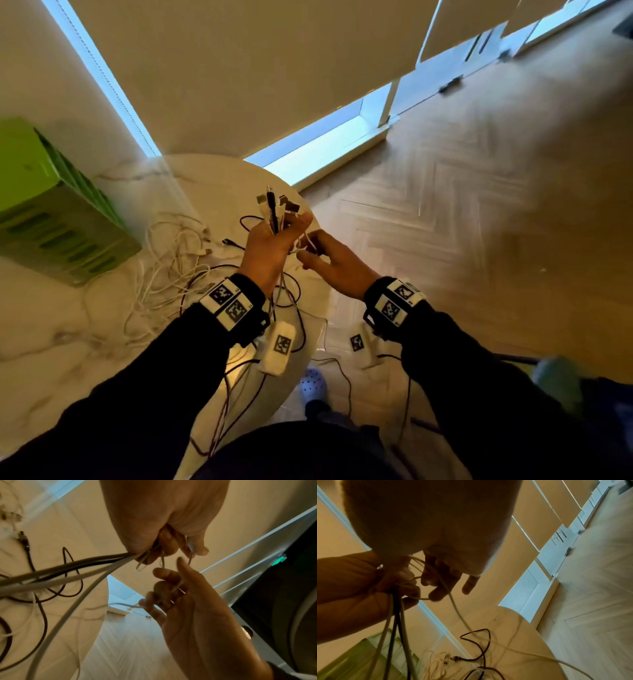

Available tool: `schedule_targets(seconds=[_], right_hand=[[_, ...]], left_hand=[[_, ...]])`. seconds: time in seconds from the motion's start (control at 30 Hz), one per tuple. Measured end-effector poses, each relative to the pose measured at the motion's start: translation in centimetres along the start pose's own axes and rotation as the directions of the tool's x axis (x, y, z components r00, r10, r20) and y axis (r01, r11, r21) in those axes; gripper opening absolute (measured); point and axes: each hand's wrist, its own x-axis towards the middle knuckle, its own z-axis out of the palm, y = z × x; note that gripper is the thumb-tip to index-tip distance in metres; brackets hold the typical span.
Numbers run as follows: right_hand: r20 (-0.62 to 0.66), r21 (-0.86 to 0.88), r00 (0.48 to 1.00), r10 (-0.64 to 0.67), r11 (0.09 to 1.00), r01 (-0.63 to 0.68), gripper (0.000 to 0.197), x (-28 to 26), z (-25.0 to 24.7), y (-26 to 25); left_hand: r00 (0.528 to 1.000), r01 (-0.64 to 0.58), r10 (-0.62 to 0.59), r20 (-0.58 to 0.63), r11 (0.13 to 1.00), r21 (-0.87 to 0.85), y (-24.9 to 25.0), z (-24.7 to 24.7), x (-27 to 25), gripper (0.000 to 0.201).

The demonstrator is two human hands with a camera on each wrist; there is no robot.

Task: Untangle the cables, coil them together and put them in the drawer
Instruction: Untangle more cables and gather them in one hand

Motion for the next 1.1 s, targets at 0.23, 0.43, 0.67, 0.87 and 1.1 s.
schedule_targets(seconds=[0.23, 0.43, 0.67, 0.87, 1.1], right_hand=[[-0.269, -0.137, 0.954, 0.129, 0.976, -0.171, 0.036, -1.1, -5.4, 2.9], [-0.031, -0.476, 0.956, 0.291, 0.837, -0.270, 0.042, 0.3, -5.8, 4.6], [0.239, -0.225, 0.970, 0.031, 0.974, 0.024, 0.033, 1.9, -2.0, -2.0], [-0.114, -0.243, 0.983, -0.145, 0.963, 0.114, 0.025, 2.7, -4.4, -1.5], [0.234, -0.674, 0.739, 0.631, 0.654, -0.345, 0.065, 4.1, -6.7, 2.9]], left_hand=[[0.989, 0.128, -0.139, -0.052, 0.975, -0.182, 0.2, -0.4, 1.8, 0.037], [0.987, 0.156, -0.131, 0.091, 0.917, -0.368, 0.5, -1.0, 1.8, 0.031], [0.997, 0.071, -0.072, 0.006, 0.978, -0.194, 0.2, -1.4, 2.2, 0.036], [0.987, 0.056, -0.076, -0.139, 0.988, -0.142, -0.3, -4.1, 3.7, 0.043], [0.990, 0.090, -0.131, -0.060, 0.887, -0.453, 1.5, -5.0, 3.2, 0.045]])
